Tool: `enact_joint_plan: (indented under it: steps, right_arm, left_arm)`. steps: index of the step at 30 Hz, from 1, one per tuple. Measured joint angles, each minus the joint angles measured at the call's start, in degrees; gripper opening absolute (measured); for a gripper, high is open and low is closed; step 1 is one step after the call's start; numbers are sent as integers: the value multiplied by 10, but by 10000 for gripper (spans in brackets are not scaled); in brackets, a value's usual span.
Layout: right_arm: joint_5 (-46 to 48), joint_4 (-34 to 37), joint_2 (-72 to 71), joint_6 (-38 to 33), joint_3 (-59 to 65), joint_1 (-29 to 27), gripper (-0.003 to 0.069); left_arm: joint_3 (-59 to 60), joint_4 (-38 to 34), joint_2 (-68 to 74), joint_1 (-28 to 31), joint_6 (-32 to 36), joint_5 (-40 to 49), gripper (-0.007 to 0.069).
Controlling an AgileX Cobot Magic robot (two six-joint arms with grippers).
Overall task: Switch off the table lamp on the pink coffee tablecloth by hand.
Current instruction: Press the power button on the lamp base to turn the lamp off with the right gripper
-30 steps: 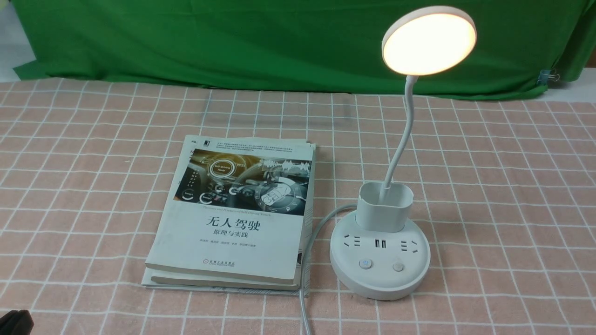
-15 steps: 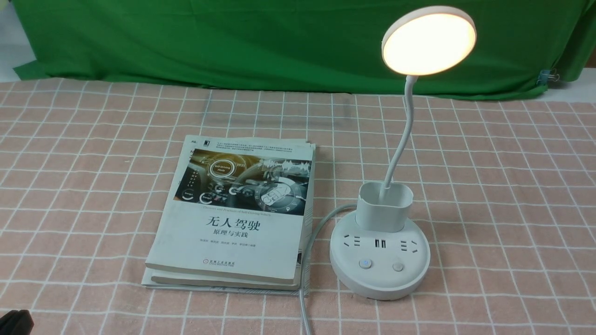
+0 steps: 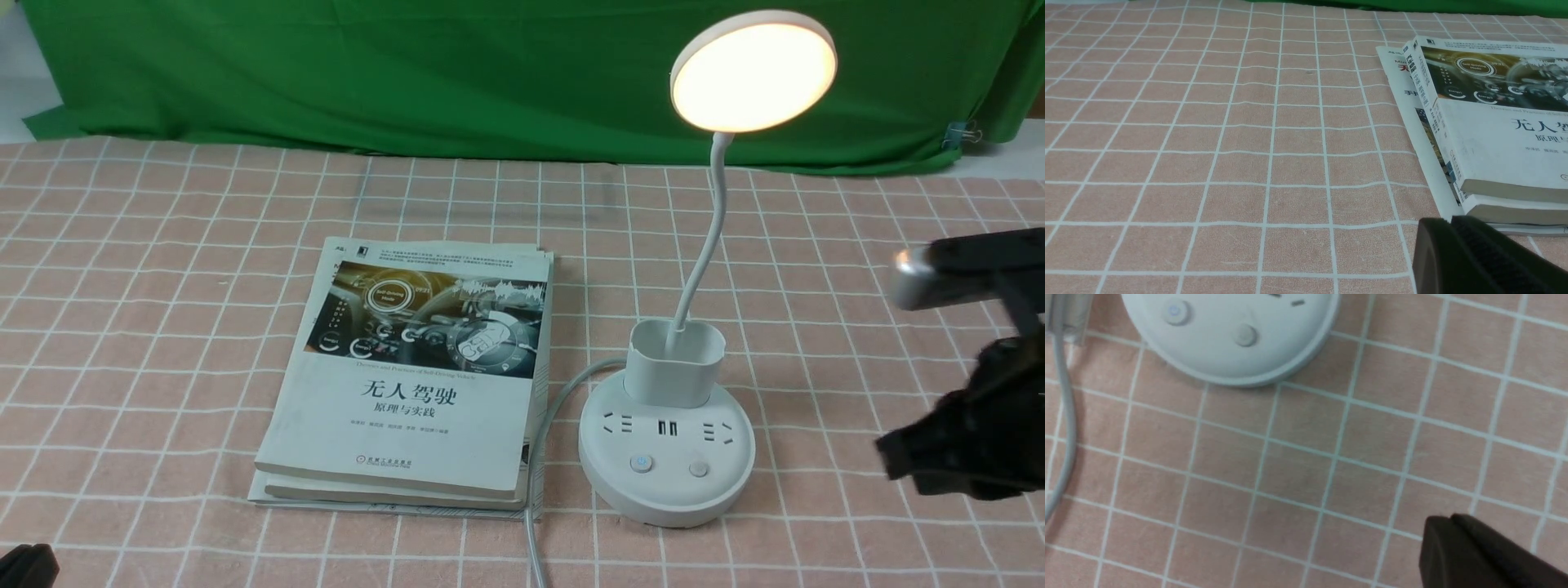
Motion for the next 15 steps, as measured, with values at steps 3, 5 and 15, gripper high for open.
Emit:
enact_joint_plan:
  steps: [3, 5, 15]
  right_arm:
    - [-20, 1, 63, 8, -27, 46, 39]
    - [-42, 1, 102, 12, -42, 69, 39]
    - [-168, 53, 181, 11, -51, 89, 40]
  left_arm:
    - [0, 0, 0, 0, 0, 0, 6]
    - [0, 0, 0, 0, 0, 0, 6]
    - [0, 0, 0, 0, 0, 0, 6]
